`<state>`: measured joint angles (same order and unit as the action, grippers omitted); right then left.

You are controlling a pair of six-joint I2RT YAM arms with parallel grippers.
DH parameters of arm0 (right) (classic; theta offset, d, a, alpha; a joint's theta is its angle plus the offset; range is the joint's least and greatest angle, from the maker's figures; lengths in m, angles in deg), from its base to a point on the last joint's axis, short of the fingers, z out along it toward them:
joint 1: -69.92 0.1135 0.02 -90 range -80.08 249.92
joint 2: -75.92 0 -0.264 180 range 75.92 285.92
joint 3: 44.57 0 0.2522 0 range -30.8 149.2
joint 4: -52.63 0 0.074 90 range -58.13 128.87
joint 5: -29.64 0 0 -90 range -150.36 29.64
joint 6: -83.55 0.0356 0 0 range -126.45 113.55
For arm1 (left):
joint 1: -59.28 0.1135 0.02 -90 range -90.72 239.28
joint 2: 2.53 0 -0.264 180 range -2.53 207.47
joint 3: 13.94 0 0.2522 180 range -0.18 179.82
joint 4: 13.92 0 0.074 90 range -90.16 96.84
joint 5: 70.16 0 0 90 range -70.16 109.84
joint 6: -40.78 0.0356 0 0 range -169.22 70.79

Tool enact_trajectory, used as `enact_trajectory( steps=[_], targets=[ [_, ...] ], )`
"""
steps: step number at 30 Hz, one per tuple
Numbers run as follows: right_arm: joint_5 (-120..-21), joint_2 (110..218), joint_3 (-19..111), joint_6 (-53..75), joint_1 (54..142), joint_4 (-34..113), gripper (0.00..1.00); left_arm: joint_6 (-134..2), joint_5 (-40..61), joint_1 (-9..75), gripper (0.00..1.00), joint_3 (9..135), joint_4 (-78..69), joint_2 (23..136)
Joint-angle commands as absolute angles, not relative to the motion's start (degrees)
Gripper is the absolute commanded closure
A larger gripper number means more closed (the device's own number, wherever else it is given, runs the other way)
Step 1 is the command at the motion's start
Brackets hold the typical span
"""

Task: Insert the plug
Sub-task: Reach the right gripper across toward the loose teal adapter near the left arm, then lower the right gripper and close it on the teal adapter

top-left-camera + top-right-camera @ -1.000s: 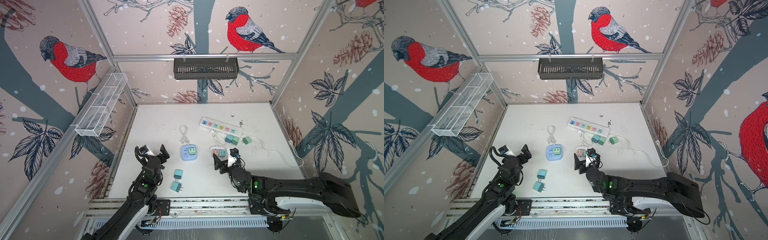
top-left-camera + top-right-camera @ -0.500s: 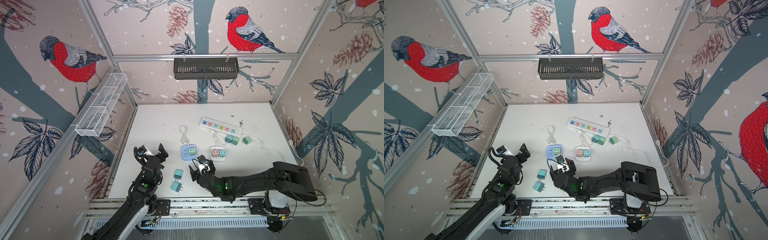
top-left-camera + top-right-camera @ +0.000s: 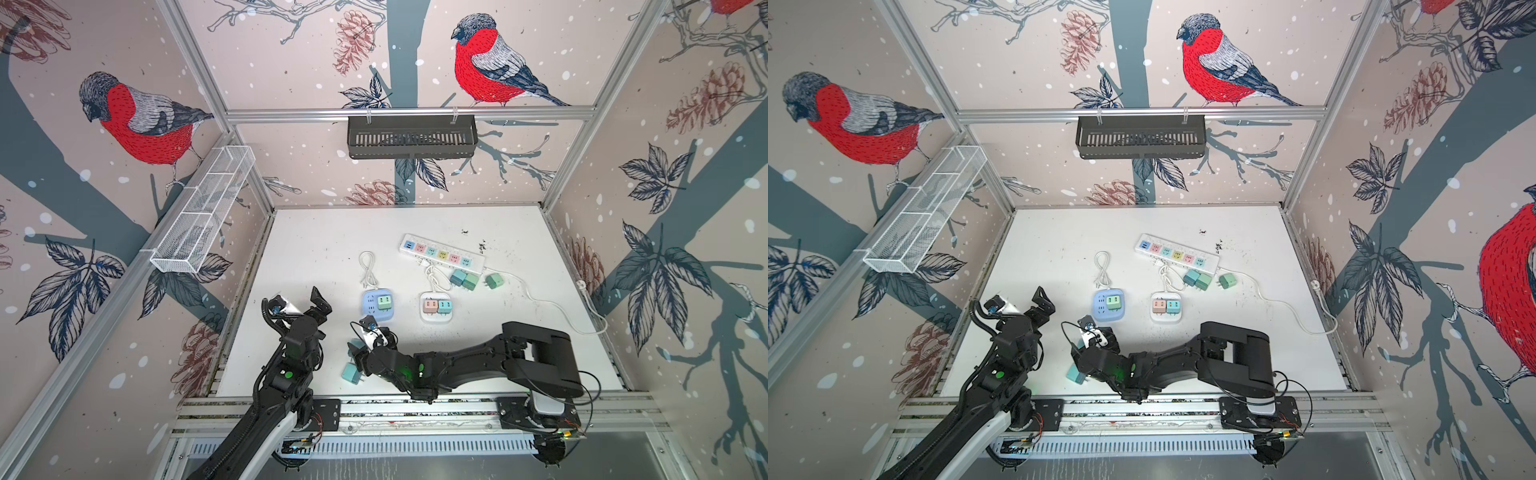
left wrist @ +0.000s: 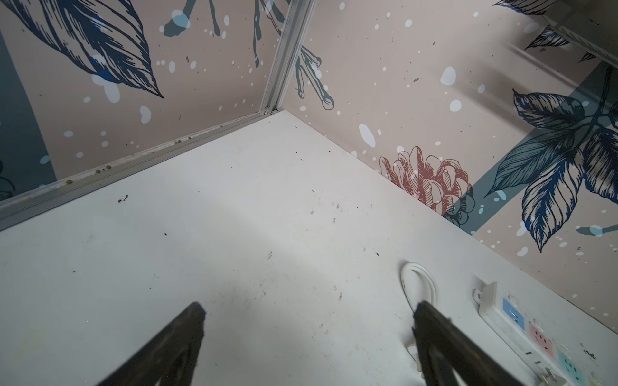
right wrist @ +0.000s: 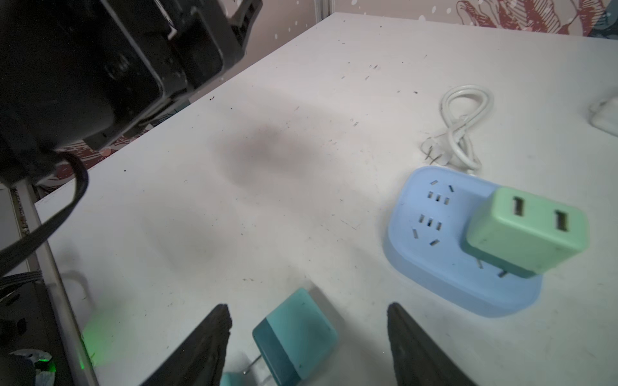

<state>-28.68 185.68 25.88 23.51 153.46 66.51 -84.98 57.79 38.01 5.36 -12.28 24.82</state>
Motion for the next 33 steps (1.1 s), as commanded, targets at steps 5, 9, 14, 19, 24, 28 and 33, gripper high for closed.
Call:
enact_trajectory(
  steps=[5, 9, 14, 19, 24, 28, 33],
  targets=[
    [-28.34, 191.04, 32.62, 27.24, 153.26, 58.06, 0.22, -87.56, 61.33, 38.28, 0.03, 5.89, -10.37, 24.84],
    [-26.99, 192.57, 35.04, 28.48, 152.89, 54.58, 0.2, -88.28, 62.29, 38.37, 0.03, 6.2, -9.43, 24.9],
    [-27.13, 195.17, 37.83, 28.64, 152.89, 52.52, 0.19, -87.91, 60.7, 38.44, 0.03, 5.9, -9.83, 24.27],
    [-27.06, 195.3, 37.05, 29.3, 152.56, 52.84, 0.19, -87.71, 60.9, 38.45, 0.03, 5.98, -10.36, 25.02],
    [-26.37, 193.84, 35.07, 30.42, 152.36, 51.92, 0.19, -87.82, 61.56, 38.45, 0.03, 6.04, -10.18, 25.12],
    [-25.48, 191.88, 32.56, 31.36, 152.36, 52.15, 0.19, -87.66, 60.17, 38.45, 0.03, 5.94, -10.43, 24.8],
    [-25.16, 190.1, 28.91, 32.65, 152.43, 54.32, 0.19, -87.26, 59.7, 38.45, 0.03, 5.91, -11.07, 25.34]
  ],
)
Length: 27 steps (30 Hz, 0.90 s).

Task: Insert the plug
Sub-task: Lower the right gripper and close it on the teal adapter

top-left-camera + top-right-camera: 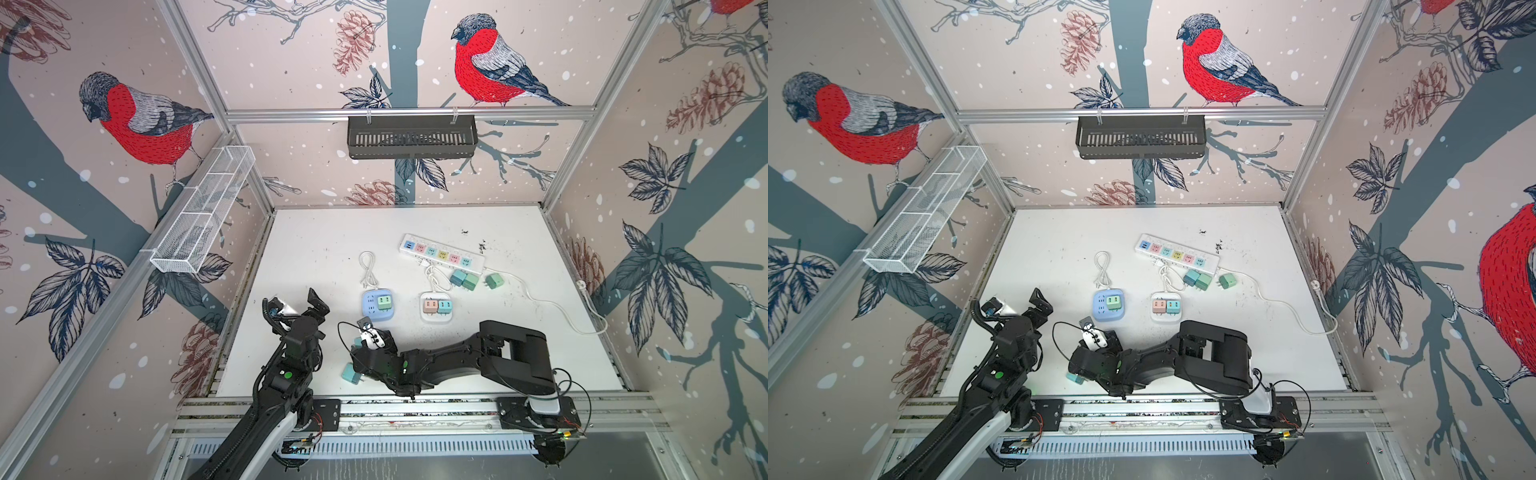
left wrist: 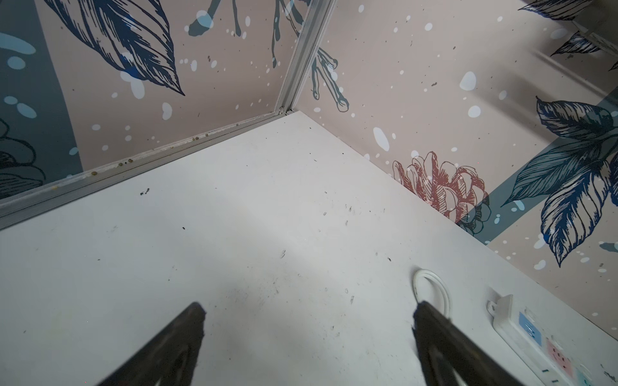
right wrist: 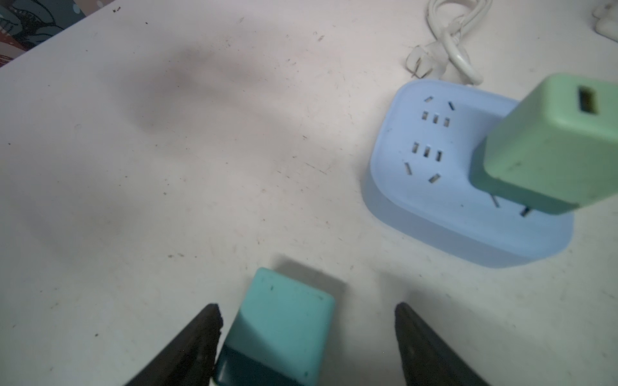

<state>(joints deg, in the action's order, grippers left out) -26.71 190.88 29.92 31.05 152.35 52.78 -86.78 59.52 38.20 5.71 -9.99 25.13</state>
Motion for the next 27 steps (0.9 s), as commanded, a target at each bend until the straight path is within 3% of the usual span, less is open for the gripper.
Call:
enact_trajectory(
  steps=[1, 16, 27],
  targets=[
    [-25.34, 190.06, 28.63, 32.83, 152.48, 54.56, 0.19, -87.27, 60.03, 38.41, 0.03, 5.93, -11.06, 25.42],
    [-30.78, 192.61, 29.66, 29.95, 152.37, 58.51, 0.2, -87.23, 59.59, 38.45, 0.03, 5.9, -11.22, 25.46],
    [-31.27, 194.02, 30.02, 29.96, 151.74, 58.41, 0.33, -87.18, 59.36, 38.45, 0.03, 5.89, -11.28, 25.62]
  ],
)
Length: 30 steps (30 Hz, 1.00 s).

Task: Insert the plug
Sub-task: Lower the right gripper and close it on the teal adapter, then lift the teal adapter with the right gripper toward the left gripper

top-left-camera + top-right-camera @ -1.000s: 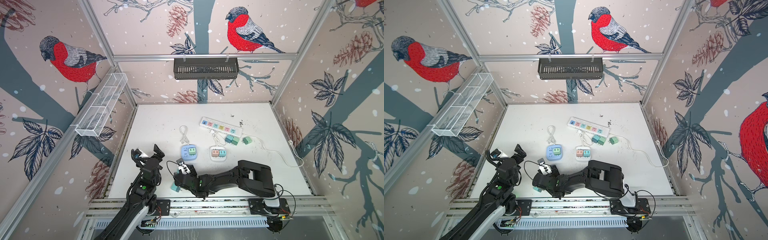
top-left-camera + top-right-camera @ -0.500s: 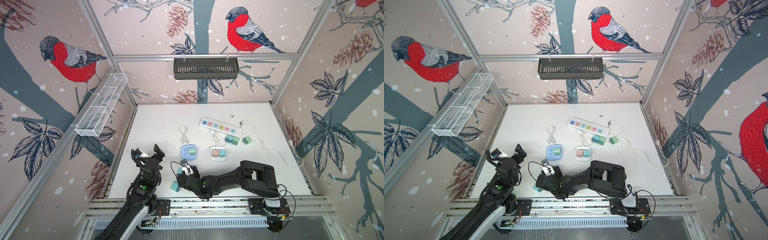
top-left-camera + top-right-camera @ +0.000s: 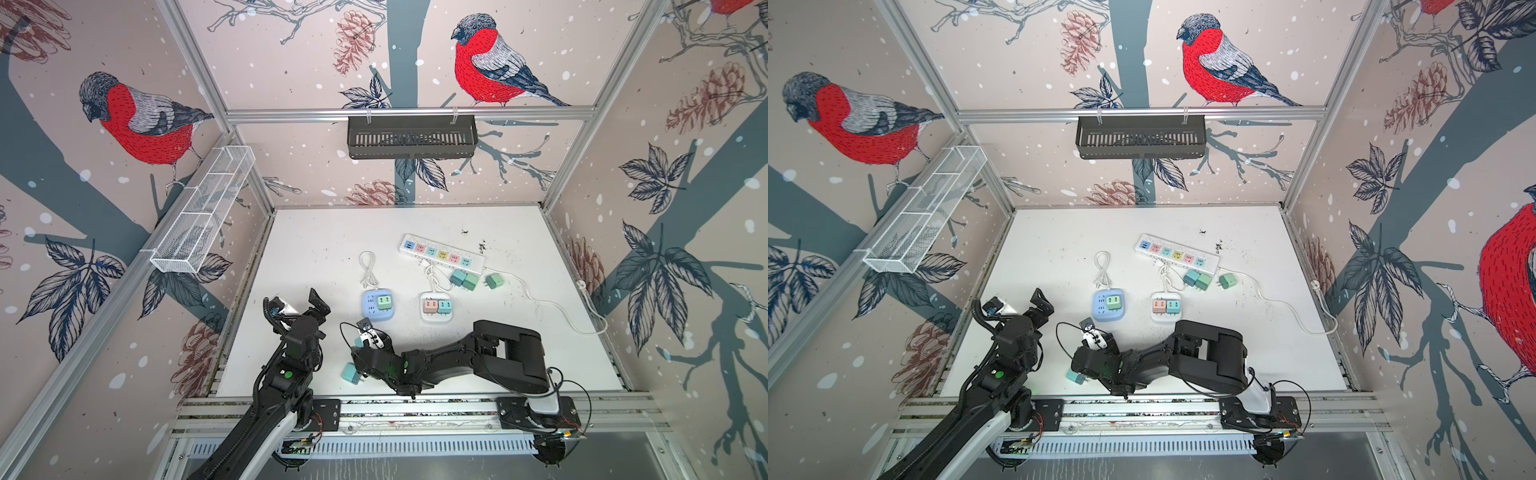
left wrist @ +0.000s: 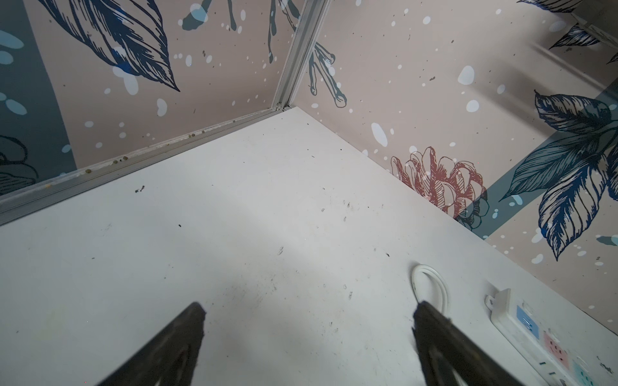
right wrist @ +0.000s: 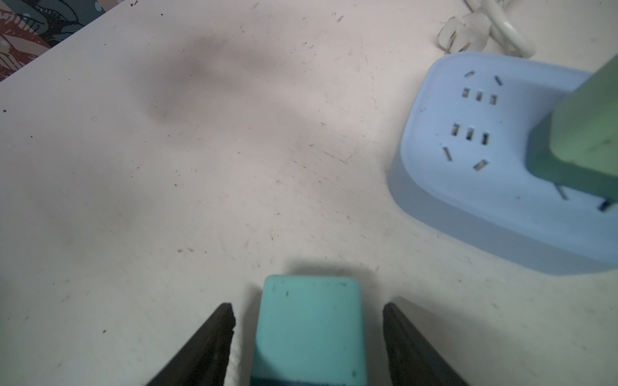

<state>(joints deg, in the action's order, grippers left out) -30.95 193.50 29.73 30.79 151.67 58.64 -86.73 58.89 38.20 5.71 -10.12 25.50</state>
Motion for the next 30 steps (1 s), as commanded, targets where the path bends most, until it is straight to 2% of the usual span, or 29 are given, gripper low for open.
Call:
enact_trajectory(
  steps=[1, 15, 22, 30],
  targets=[
    [-31.27, 193.93, 29.97, 29.94, 151.74, 58.28, 0.35, -87.21, 59.37, 38.44, 0.03, 5.89, -11.32, 25.6],
    [-28.93, 192.49, 28.27, 30.51, 151.74, 56.25, 0.5, -87.15, 59.22, 38.45, 0.03, 5.96, -11.41, 25.69],
    [-28.75, 192.12, 27.8, 30.25, 151.74, 56.78, 0.61, -87.03, 58.97, 38.45, 0.03, 5.95, -11.58, 25.95],
    [-26.24, 186.29, 21.43, 28.76, 151.73, 62.47, 0.71, -84.42, 54.84, 38.46, 0.03, 5.46, -14.76, 26.99]
  ],
)
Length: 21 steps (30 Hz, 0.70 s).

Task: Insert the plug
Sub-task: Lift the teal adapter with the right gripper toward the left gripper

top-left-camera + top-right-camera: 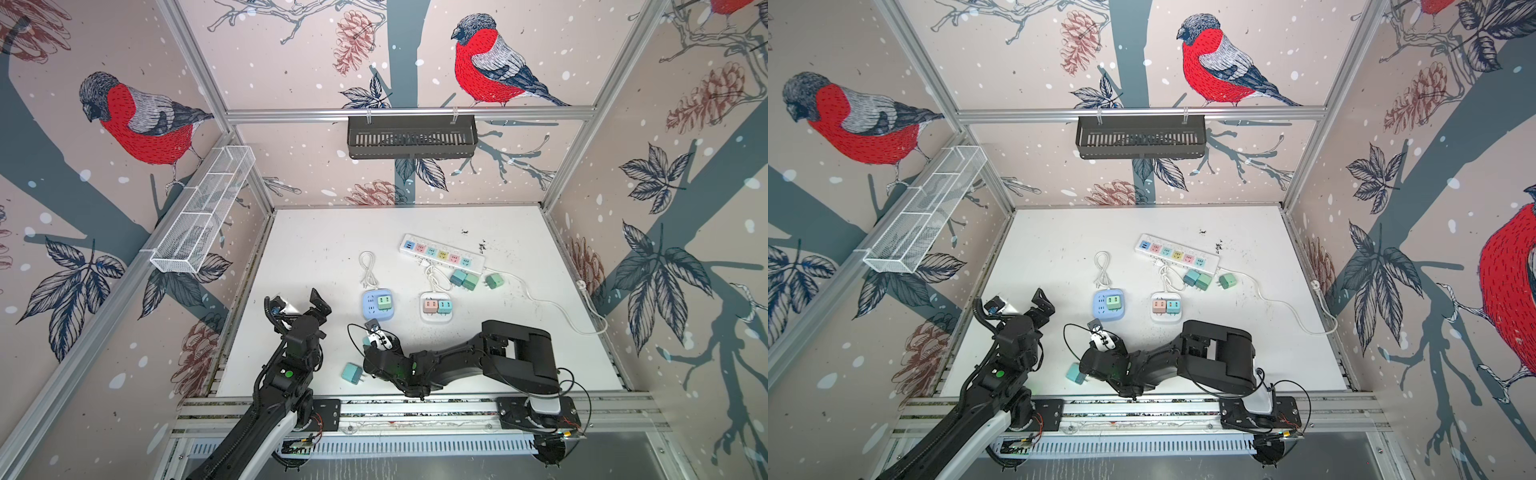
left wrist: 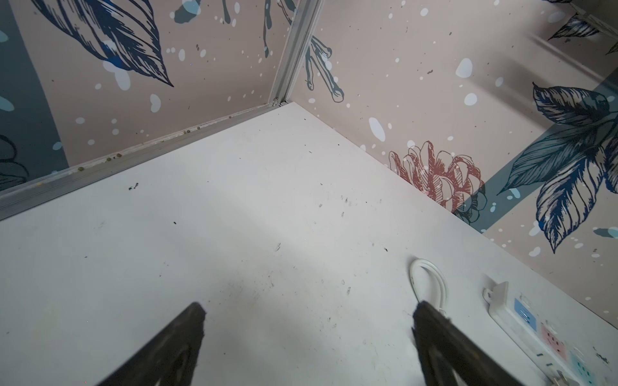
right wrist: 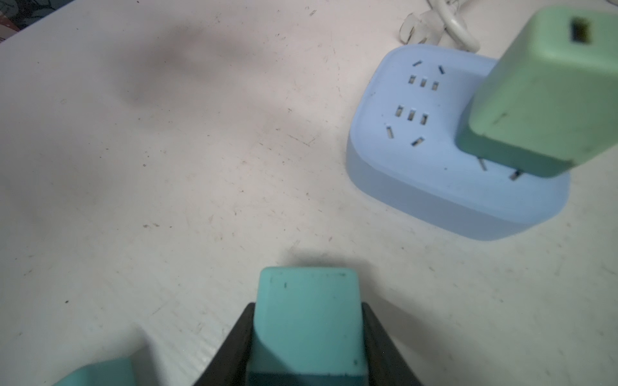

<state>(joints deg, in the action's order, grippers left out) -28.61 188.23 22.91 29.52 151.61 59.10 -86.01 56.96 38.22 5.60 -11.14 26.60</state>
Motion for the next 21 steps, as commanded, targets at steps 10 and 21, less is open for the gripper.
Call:
enact_trajectory(
  steps=[10, 21],
  targets=[
    [-16.69, 173.85, 11.65, 19.06, 152.66, 73.46, 0.81, -81.23, 48.11, 38.45, 0.03, 5.38, -18.58, 29.22],
    [-19.41, 161.03, 5.54, -19.19, 148.08, 96.4, 0.92, -78.83, 43.35, 38.45, 0.03, 3.61, -20.72, 26.26]
  ],
)
